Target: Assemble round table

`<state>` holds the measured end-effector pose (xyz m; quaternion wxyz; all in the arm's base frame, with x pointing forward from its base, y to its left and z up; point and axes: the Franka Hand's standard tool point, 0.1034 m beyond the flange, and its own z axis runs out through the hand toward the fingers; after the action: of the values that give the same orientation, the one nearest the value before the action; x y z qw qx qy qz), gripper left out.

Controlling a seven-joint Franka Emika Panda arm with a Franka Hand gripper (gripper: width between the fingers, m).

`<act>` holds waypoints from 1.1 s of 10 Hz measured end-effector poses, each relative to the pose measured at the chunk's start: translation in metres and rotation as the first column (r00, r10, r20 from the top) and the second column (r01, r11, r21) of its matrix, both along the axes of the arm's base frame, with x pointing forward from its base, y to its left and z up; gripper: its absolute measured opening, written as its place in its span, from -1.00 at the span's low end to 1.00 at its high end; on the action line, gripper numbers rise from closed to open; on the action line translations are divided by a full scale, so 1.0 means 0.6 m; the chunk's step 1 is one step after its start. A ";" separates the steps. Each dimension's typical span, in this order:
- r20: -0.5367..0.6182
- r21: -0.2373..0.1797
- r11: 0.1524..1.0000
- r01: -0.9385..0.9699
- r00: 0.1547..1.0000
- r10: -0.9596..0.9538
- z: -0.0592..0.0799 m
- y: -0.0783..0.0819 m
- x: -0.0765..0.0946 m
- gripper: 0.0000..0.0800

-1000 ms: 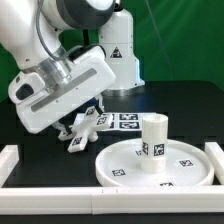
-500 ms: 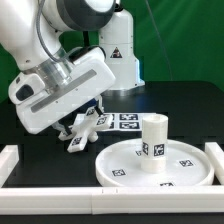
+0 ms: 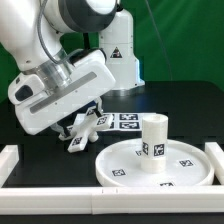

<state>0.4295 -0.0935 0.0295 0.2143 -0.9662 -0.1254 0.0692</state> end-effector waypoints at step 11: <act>-0.057 0.033 0.999 0.025 0.998 -0.023 -0.014 0.015 -0.011 0.62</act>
Offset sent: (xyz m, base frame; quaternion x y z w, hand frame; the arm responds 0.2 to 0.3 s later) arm 0.0000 0.0000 0.0000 0.0000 0.0000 0.0000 1.0000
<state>0.4231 -0.0847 0.0213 0.2350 -0.9615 -0.1089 0.0917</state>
